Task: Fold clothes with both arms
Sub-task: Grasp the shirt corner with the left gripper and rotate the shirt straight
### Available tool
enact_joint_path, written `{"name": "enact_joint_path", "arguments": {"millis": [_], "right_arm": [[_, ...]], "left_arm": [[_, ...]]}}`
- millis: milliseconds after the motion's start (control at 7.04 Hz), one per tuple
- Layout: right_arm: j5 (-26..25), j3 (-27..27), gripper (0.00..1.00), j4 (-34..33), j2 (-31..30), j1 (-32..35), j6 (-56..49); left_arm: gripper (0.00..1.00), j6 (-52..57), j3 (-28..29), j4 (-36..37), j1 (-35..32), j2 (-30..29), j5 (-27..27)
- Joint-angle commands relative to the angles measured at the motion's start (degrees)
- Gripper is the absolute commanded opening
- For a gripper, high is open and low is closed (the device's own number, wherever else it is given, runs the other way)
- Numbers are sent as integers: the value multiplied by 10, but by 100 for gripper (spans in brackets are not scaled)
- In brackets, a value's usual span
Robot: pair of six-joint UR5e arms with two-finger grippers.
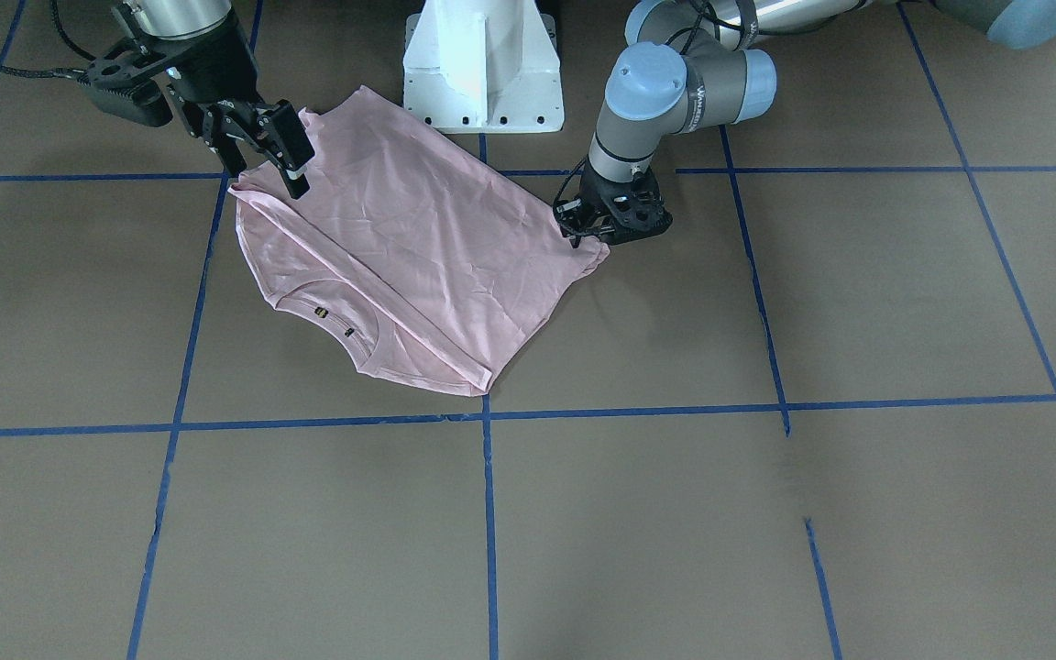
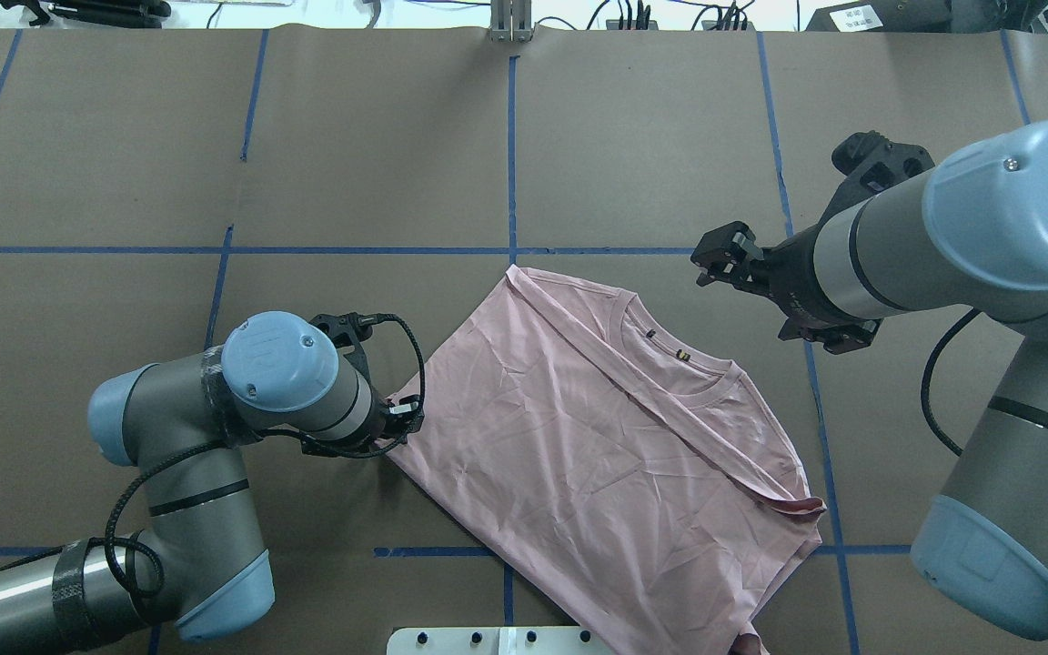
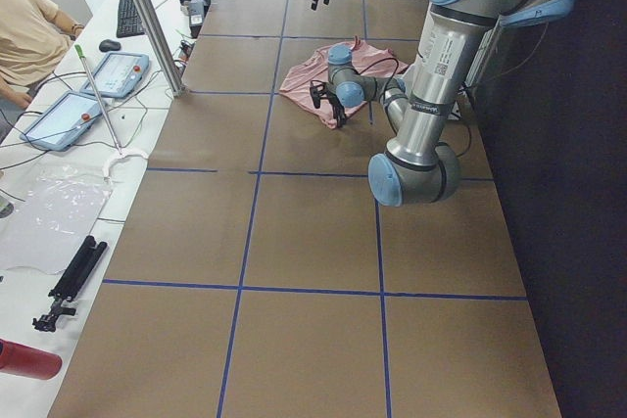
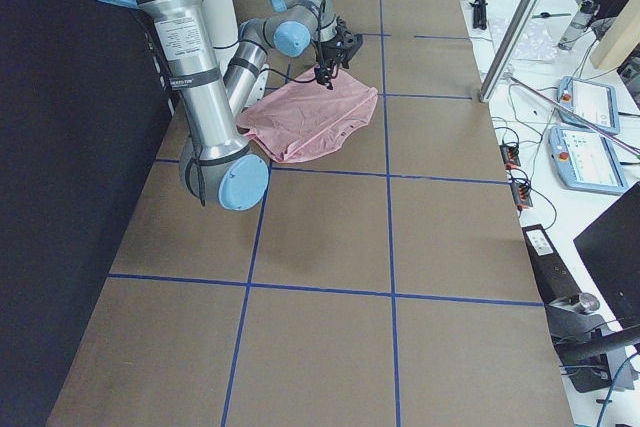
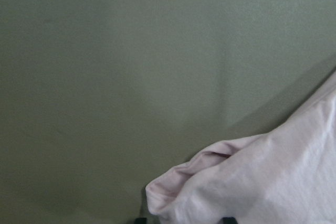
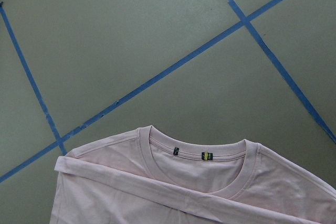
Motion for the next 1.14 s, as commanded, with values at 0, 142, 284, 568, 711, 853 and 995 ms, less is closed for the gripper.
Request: {"name": "enact_joint_path", "arguments": {"millis": [0, 142, 284, 568, 711, 853, 995], "right_arm": [[8, 0, 100, 0, -4, 0, 0], [9, 0, 100, 0, -3, 0, 0], [9, 1, 100, 0, -4, 0, 0], [14, 3, 100, 0, -4, 0, 0], [15, 4, 100, 1, -5, 1, 0], [20, 4, 100, 1, -5, 1, 0], [37, 5, 100, 1, -3, 1, 0]], "left_arm": [[0, 3, 1, 0, -4, 0, 0], [0, 5, -5, -1, -15, 0, 0], [0, 6, -6, -2, -20, -1, 0], [0, 45, 2, -4, -64, 0, 4], [0, 94, 15, -9, -80, -3, 51], [0, 115, 48, -58, -122, -11, 68], [0, 114, 150, -135, -148, -61, 69]]}}
